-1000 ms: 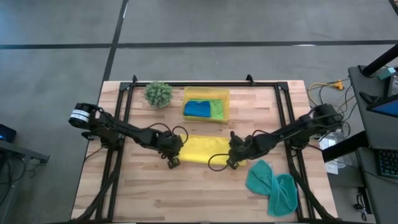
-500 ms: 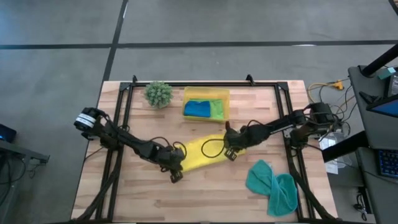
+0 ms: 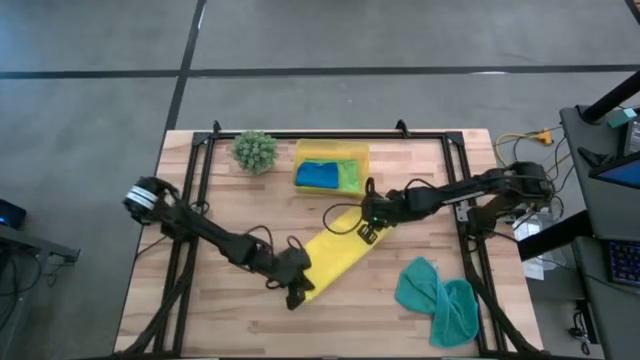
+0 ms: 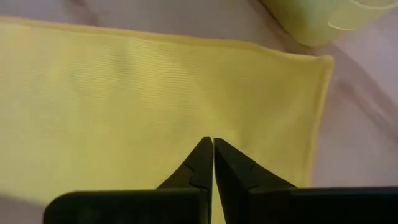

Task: Fold microfiber towels
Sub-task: Fold the yellow towel

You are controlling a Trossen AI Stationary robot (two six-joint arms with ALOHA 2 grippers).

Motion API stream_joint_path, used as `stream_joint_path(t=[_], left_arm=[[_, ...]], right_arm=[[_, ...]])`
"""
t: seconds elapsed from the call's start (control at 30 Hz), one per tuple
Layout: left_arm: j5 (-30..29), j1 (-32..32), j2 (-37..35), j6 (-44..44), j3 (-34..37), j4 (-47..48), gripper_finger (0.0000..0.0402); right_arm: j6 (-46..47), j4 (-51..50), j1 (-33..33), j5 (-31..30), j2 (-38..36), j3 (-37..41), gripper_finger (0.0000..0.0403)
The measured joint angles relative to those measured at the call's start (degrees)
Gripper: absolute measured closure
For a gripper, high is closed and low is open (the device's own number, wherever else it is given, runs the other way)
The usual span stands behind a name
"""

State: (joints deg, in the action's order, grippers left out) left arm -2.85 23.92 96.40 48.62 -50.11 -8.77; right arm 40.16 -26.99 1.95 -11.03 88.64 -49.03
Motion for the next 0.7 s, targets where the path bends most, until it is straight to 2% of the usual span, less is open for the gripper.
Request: stream_joint_path(t=[0.17,0.27,0.4,0.5,0.6,0.7], left_arm=[[-6.55,-1.42,-7.1,-6.95,-0.63,9.76,0.0401],[-6.16,-3.98,-8.48,-11.73,-0.1,10.84,0.0401],[-2.21,-9.71,-6.24,-19.98,-0.06,11.06,0.0401],[0.95,-14.63,-4.45,-27.73,-0.48,9.97,0.0401],[7.11,-20.18,-2.07,-33.15,-0.85,7.23,0.0401],[14.07,-25.01,0.25,-34.41,-0.95,3.43,0.0401]], right_arm=[[5.86,2.49,4.78,-2.0,-4.96,0.03,0.0394],[7.39,7.33,8.11,-2.35,-5.35,0.06,0.0394],[6.59,20.02,12.98,-4.59,-3.69,-0.07,0.0394],[5.98,30.37,16.89,-9.66,0.11,-0.02,0.0394],[7.17,38.04,20.04,-13.8,4.72,-0.03,0.0394],[12.13,41.85,22.41,-16.21,10.01,-0.86,0.0394]])
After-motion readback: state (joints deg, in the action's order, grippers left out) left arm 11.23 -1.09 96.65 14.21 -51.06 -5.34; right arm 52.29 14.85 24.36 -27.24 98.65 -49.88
